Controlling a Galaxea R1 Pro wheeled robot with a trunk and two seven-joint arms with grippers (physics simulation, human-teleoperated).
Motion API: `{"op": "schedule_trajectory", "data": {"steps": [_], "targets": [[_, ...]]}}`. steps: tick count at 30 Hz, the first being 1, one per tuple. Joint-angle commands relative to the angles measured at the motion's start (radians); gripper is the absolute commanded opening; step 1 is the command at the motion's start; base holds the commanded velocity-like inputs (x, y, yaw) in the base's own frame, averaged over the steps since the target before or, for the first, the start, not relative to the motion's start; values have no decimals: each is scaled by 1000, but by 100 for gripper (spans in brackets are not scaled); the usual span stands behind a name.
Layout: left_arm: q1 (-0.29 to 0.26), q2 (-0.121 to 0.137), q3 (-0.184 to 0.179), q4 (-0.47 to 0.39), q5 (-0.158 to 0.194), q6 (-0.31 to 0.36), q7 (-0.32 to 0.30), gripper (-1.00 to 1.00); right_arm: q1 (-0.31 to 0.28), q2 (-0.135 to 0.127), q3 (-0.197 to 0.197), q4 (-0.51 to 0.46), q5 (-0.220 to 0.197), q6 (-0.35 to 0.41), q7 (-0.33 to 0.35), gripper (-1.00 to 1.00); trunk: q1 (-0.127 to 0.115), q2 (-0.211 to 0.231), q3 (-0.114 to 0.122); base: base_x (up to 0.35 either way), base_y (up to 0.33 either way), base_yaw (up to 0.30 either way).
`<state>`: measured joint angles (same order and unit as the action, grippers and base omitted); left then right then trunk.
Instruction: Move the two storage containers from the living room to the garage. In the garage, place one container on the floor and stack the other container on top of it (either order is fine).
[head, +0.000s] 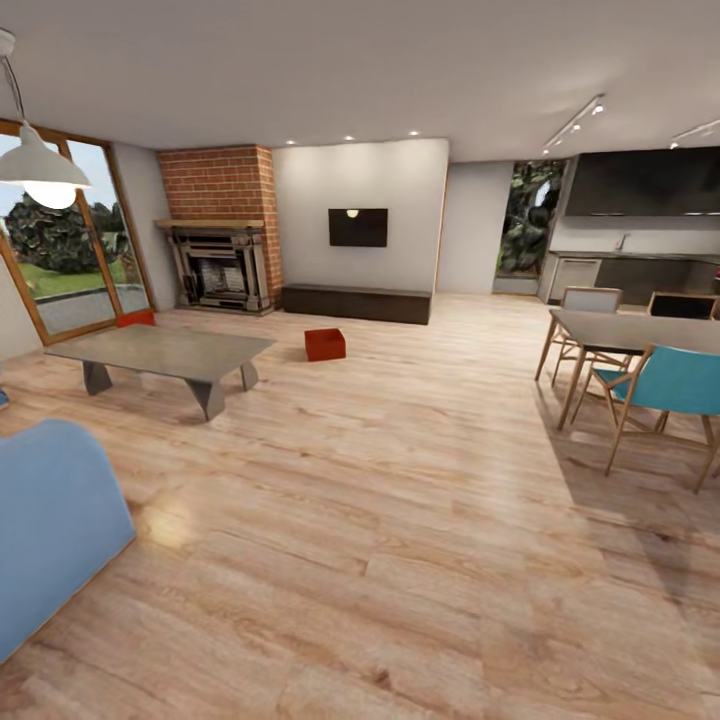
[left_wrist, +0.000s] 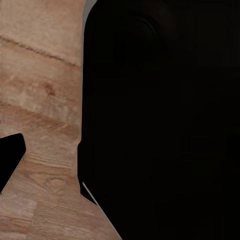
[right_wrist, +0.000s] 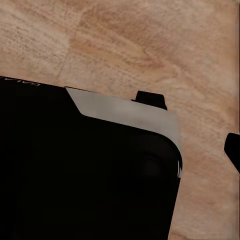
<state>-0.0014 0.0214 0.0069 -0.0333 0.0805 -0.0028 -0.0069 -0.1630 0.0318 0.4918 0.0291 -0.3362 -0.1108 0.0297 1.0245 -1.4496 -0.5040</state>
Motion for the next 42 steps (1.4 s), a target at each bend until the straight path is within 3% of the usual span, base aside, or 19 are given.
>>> {"op": "schedule_trajectory", "data": {"steps": [1,42], "targets": [[0,0,0,0,8,0,-1,100,-1,1,8,3,-10,-6,3,100,1,0,-1,322,0,0],[0,0,-1,0,8,0,-1,100,-1,2,8,3,-10,-6,3,100,1,0,-1,322,0,0]]}}
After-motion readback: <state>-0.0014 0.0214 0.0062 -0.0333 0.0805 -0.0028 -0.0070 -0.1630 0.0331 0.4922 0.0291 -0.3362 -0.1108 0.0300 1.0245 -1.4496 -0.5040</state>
